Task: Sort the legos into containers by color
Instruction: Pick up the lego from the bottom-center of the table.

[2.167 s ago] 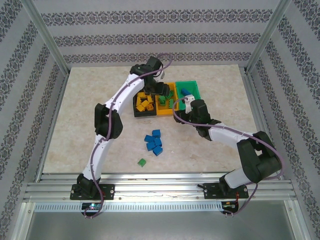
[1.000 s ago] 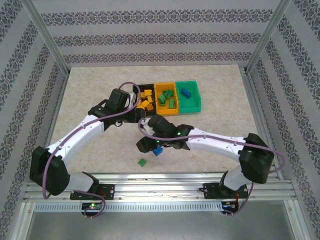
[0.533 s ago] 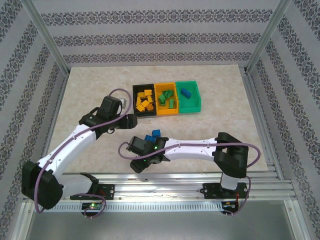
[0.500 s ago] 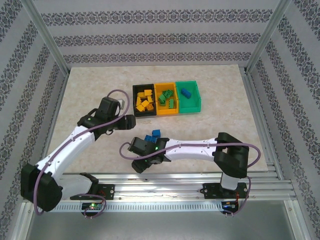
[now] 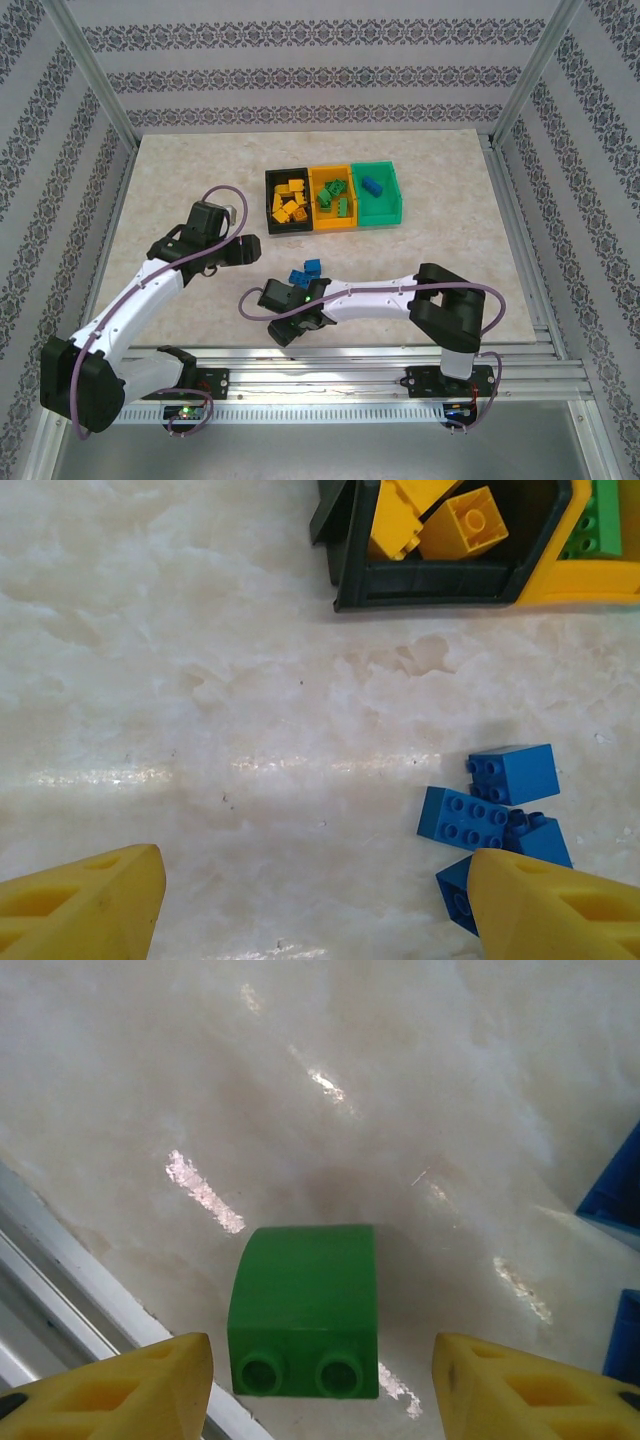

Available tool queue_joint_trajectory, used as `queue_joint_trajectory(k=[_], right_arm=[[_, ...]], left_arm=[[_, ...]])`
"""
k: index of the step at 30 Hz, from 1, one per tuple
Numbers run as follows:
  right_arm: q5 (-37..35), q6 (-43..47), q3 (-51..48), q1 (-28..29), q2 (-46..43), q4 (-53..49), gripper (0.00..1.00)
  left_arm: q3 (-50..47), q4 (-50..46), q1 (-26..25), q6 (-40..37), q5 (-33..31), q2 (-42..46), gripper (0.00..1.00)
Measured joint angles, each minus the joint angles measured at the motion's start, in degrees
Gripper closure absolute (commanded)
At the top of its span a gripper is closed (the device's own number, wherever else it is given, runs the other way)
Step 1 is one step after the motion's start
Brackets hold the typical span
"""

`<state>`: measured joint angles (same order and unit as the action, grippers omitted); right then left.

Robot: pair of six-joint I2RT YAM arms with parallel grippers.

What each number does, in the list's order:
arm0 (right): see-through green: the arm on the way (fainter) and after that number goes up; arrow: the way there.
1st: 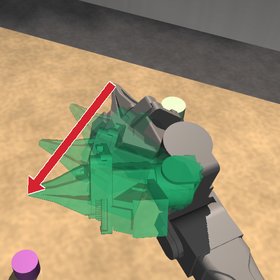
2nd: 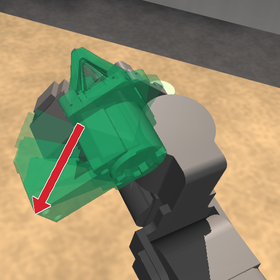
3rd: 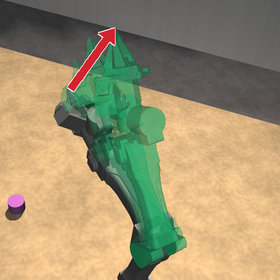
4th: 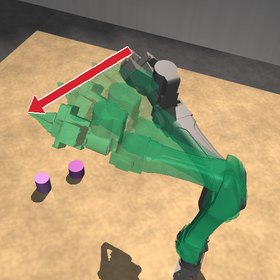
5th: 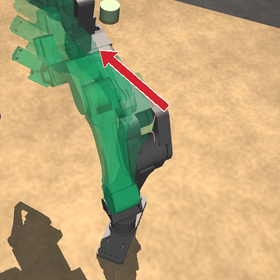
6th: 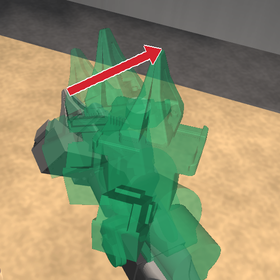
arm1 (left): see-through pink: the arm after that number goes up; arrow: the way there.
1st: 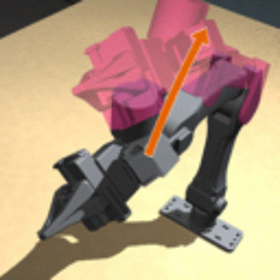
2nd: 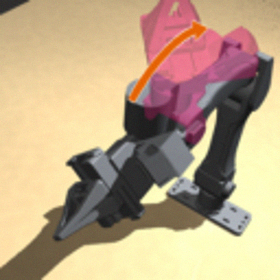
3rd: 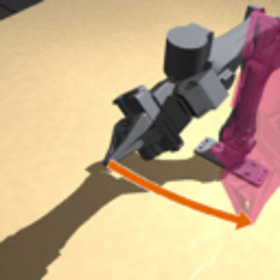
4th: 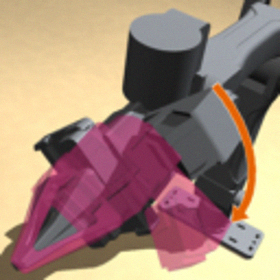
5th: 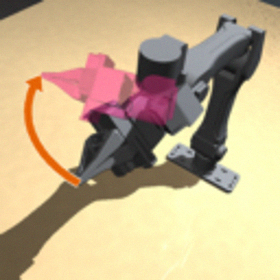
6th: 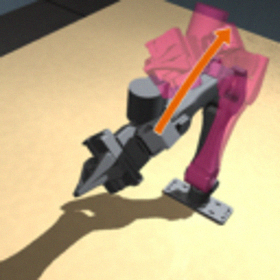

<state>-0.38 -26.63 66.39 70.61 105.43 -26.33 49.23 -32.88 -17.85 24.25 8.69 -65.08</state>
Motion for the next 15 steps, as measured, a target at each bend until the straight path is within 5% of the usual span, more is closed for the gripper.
queue_joint_trajectory(k=[7, 15], right_arm=[[0.8, 0.3, 0.3, 0.0, 1.2, 0.8, 0.62], [0.8, 0.2, 0.2, -0.5, 0.5, 2.6, 0.65]], left_arm=[[-0.8, 0.8, 0.7, 0.0, 1.1, -2.4, 0.21], [-2.1, 3.6, 0.7, 0.9, 4.7, -5.2, 0.21]])
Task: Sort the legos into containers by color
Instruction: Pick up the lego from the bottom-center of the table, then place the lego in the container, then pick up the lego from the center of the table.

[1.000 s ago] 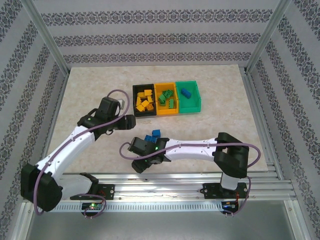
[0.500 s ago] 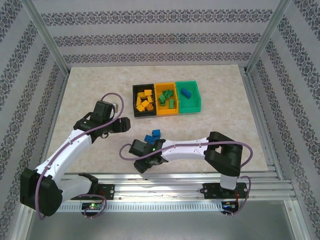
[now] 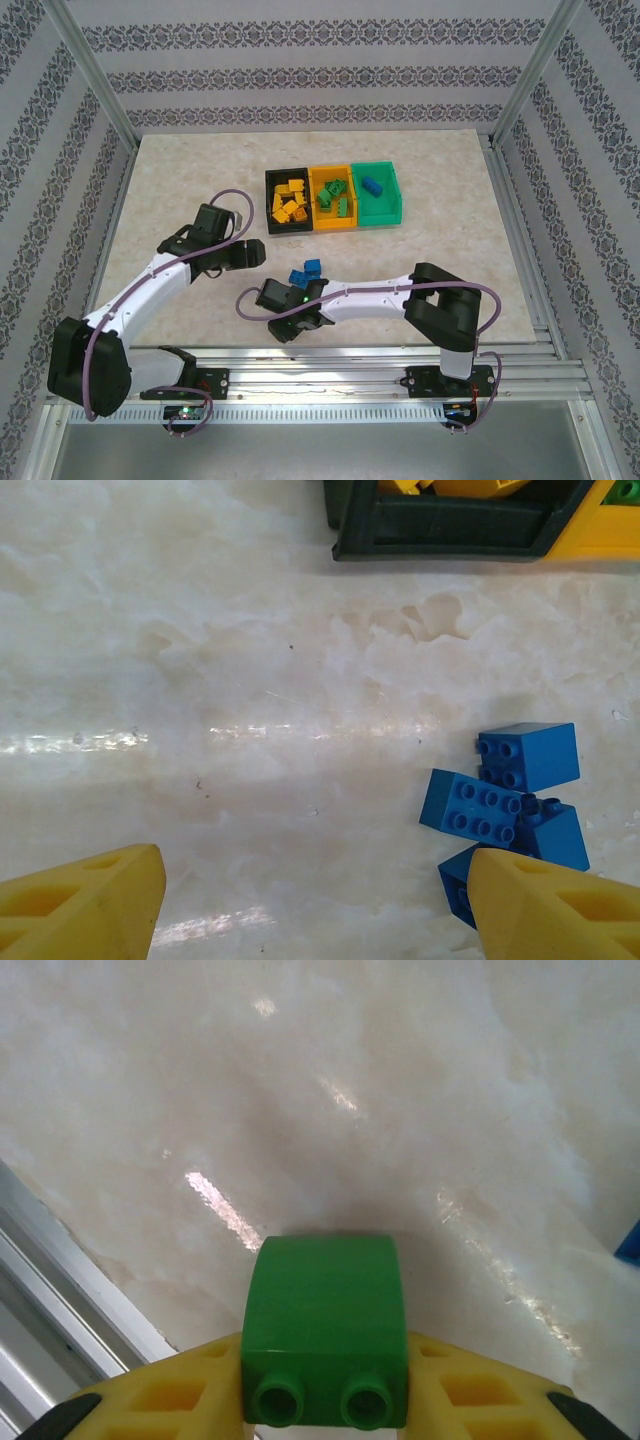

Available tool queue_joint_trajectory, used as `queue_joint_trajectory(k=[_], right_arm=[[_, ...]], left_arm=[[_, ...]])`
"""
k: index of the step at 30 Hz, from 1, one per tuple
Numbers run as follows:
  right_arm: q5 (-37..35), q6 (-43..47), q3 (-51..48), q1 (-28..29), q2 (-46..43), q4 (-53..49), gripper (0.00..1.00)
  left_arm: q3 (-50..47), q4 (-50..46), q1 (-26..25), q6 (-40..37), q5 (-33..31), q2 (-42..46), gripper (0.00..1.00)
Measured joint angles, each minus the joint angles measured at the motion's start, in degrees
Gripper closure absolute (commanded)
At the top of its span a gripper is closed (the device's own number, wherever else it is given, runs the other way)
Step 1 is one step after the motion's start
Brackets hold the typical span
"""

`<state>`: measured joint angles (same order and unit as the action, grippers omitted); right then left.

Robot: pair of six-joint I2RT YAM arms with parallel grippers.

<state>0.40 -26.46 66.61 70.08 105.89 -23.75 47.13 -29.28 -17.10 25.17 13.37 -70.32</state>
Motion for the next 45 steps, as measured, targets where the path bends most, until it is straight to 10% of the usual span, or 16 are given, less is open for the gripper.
queue_joint_trajectory(k=[11, 21, 34, 45], right_arm=[[-0.8, 3.1, -0.9, -16.5, -13.8, 2.6, 0.64], [5.7, 4.2, 9.5, -36.0, -4.6, 4.9, 0.62], [5.4, 5.9, 22.4, -42.4, 8.1, 4.3, 0.42], [5.3, 5.6, 11.0, -41.1, 1.8, 7.4, 0.41]], left_arm=[[-0.9, 4.5, 0.0, 2.4, 4.3, -1.2, 0.21], [-5.9, 9.3, -0.2, 8.2, 10.2, -1.7, 0.22], [-8.8, 12.2, -5.5, 12.7, 12.7, -2.6, 0.22], [-3.7, 12.2, -9.4, 12.7, 13.9, -12.2, 0.22]])
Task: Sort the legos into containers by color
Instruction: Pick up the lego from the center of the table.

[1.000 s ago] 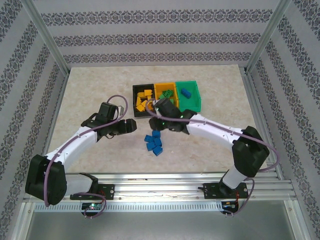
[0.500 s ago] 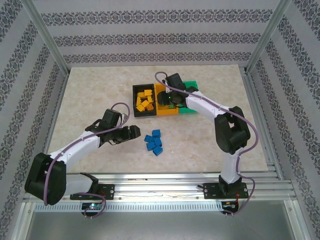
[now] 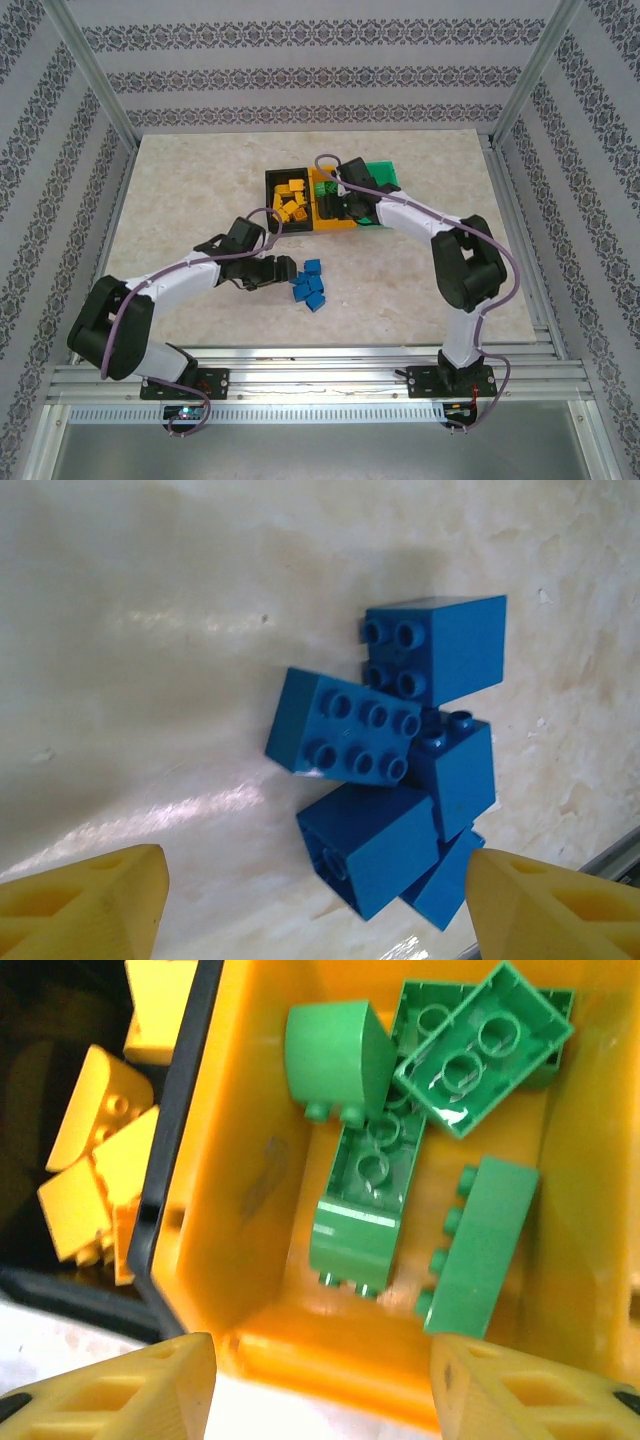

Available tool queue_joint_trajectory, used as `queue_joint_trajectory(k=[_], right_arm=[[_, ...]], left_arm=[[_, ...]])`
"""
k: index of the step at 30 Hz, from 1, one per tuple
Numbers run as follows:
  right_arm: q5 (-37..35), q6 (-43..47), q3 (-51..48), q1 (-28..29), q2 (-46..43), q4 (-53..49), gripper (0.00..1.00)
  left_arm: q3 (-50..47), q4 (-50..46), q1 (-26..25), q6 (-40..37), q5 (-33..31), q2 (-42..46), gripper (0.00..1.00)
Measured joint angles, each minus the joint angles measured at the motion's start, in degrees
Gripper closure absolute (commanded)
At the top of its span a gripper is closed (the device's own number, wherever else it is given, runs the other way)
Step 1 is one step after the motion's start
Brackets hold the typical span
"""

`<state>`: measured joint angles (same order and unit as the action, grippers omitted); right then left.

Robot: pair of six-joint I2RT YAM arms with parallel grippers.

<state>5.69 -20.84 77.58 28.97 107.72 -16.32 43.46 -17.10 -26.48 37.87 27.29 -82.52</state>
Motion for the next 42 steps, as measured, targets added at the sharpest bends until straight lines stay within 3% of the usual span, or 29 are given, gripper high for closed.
queue_joint_trajectory(k=[12, 29, 42], right_arm=[[-2.4, -1.7, -19.8, 3.2, -21.0, 2.9, 0.4], [-4.9, -7.5, -36.2, 3.5, -32.5, 2.9, 0.4], [-6.0, -9.5, -42.8, 0.6, -41.8, 2.5, 0.39]], left_arm=[[7.1, -0.7, -1.2, -2.9, 1.0, -8.9, 0.22], [20.8, -9.1, -3.6, -10.3, -1.1, -17.9, 0.24], [35.8, -22.2, -9.2, -21.6, -11.3, -27.5, 0.23]])
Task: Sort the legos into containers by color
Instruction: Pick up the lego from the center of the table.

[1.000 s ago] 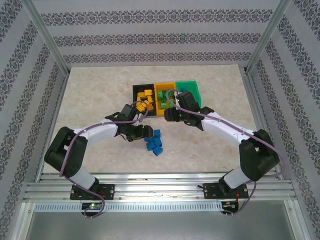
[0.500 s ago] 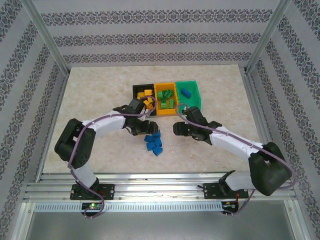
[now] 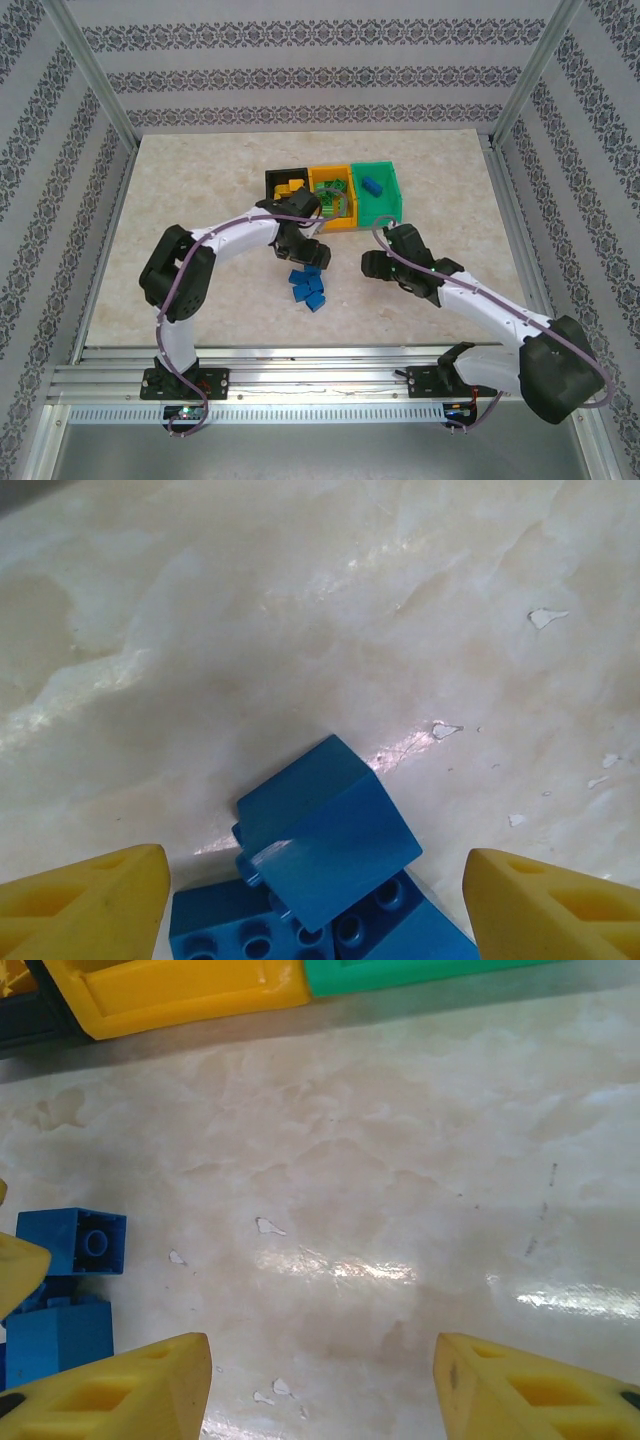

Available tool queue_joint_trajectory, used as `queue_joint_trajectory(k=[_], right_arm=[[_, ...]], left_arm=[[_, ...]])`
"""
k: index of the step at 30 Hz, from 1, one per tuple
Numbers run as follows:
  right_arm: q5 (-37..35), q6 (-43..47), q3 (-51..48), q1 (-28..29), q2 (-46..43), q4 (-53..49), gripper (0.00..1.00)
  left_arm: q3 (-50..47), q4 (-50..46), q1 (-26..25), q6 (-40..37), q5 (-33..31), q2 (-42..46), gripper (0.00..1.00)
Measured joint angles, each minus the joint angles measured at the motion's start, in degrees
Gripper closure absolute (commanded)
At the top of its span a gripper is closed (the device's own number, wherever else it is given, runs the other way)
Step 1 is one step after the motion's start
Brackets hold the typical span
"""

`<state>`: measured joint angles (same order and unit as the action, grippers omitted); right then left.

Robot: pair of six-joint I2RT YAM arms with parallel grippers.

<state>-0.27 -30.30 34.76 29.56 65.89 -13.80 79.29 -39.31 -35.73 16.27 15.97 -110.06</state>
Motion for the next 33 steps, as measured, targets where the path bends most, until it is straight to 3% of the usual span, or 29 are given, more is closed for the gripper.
queue_joint_trajectory(k=[11, 24, 33], right_arm=[[-0.3, -1.3, -3.5, -1.0, -4.7, -0.6, 0.39], [-0.3, -1.5, -4.2, -1.3, -6.2, -0.7, 0.38], [-0.3, -1.5, -4.7, -1.7, -7.4, -1.0, 0.38]], left_arm=[[4.7, -4.9, -2.6, -3.1, -5.2, -6.4, 0.24], [5.5, -5.2, -2.7, -3.9, -5.5, -7.2, 0.46], [8.1, -5.2, -2.7, -3.9, -4.3, -7.2, 0.47]])
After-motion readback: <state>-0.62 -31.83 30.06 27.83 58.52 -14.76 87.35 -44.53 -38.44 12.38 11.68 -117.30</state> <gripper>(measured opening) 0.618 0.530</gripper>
